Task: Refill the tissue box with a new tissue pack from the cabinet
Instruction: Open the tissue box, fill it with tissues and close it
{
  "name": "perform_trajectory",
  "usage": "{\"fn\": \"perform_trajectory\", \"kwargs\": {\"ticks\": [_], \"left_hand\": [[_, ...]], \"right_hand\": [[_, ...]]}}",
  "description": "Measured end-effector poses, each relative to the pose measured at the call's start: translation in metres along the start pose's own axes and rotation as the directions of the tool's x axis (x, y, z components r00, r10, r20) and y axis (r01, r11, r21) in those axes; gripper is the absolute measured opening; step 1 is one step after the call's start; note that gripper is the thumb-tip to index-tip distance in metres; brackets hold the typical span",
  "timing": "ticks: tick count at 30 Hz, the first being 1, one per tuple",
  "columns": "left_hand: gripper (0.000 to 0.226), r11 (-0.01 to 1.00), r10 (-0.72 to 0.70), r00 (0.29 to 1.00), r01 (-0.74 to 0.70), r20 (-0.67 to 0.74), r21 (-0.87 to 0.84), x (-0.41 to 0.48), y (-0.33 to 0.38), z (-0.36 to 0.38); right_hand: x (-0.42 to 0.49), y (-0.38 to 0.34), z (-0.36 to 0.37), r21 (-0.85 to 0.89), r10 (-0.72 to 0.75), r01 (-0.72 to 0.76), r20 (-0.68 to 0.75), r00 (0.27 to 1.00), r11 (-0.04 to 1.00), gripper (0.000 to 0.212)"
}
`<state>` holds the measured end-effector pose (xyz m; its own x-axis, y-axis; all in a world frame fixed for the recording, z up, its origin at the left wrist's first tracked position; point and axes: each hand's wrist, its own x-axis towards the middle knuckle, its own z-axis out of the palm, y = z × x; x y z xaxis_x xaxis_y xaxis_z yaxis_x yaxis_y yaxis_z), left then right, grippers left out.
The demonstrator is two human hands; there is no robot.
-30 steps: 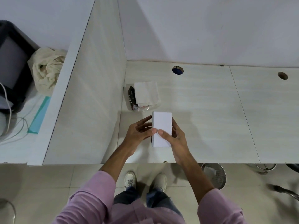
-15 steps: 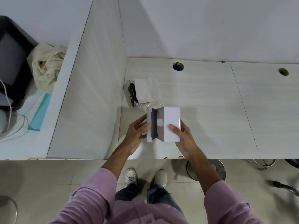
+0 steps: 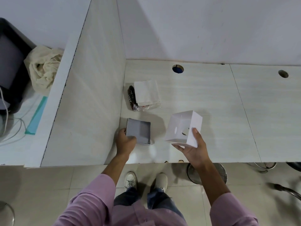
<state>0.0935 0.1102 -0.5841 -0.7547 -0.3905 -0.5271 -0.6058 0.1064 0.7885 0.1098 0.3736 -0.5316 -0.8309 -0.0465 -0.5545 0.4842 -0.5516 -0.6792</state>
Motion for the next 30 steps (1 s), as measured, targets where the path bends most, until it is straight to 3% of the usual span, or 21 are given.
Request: {"fn": "perform_trajectory", "kwargs": {"ticks": [2,4,7,8,9,10,12,13,16,20,22,24,26,28,30], "left_hand": [[0.038,0.986,0.072,0.997,-0.067,-0.023,0.151,0.001,-0.002,0.0],[0.065,0.951,0.08,0.997,-0.076,-0.001,0.301,0.0,-0.006,0.005],[0.079,0.919,0.212,0.977,-0.203,0.009,0.338,-0.017,0.001,0.014],[0.074,0.939,0.229,0.973,-0.23,0.038,0.257,-0.025,0.007,0.017],[0.069,0.981,0.154,0.982,-0.165,0.109,0.101,-0.033,0.016,0.019],[0.069,0.995,0.018,0.972,0.005,0.233,-0.097,-0.041,0.026,0.021],[0.08,0.88,-0.123,0.855,0.328,0.503,-0.344,-0.053,0.04,0.02],[0.082,0.84,-0.109,0.813,0.383,0.572,-0.385,-0.056,0.044,0.017],[0.082,0.692,-0.068,0.793,0.475,0.606,-0.543,-0.056,0.049,0.008],[0.081,0.486,-0.026,0.815,0.517,0.579,-0.705,-0.049,0.045,-0.001],[0.098,0.42,-0.012,0.83,0.51,0.557,-0.751,-0.045,0.041,-0.004],[0.105,0.343,0.034,0.825,0.521,0.564,-0.782,-0.039,0.036,-0.009],[0.103,0.297,0.082,0.809,0.538,0.582,-0.789,-0.034,0.033,-0.015],[0.104,0.292,0.087,0.802,0.547,0.591,-0.785,-0.029,0.032,-0.018],[0.099,0.297,0.093,0.796,0.551,0.598,-0.78,-0.026,0.032,-0.018]], "right_hand": [[0.0,0.0,-0.004,0.032,0.004,-0.005,0.03,1.0,0.999,0.067],[0.0,-0.001,-0.006,0.081,0.015,-0.022,0.076,0.997,0.996,0.07],[-0.003,0.001,0.0,0.169,0.041,-0.066,0.15,0.988,0.983,0.074],[-0.003,0.002,0.003,0.197,0.054,-0.086,0.166,0.985,0.977,0.072],[-0.003,0.004,0.007,0.217,0.069,-0.108,0.179,0.981,0.97,0.071],[-0.003,0.006,0.012,0.227,0.083,-0.125,0.184,0.979,0.966,0.068],[-0.002,0.011,0.023,0.206,0.12,-0.154,0.167,0.979,0.966,0.056],[-0.001,0.013,0.028,0.169,0.137,-0.163,0.152,0.979,0.972,0.049],[0.008,0.017,0.04,0.04,0.167,-0.172,0.105,0.98,0.984,0.039],[0.028,0.014,0.055,-0.153,0.232,-0.212,0.128,0.964,0.965,0.042],[0.04,0.012,0.064,-0.324,0.25,-0.203,0.113,0.962,0.924,0.039],[0.056,0.007,0.073,-0.51,0.179,-0.122,0.065,0.982,0.851,0.032],[0.078,-0.003,0.082,-0.699,0.022,0.004,0.028,0.999,0.715,0.026],[0.105,-0.017,0.092,-0.831,-0.155,0.138,0.063,0.986,0.539,0.022],[0.135,-0.03,0.104,-0.914,-0.278,0.297,0.22,0.935,0.276,0.02]]}}
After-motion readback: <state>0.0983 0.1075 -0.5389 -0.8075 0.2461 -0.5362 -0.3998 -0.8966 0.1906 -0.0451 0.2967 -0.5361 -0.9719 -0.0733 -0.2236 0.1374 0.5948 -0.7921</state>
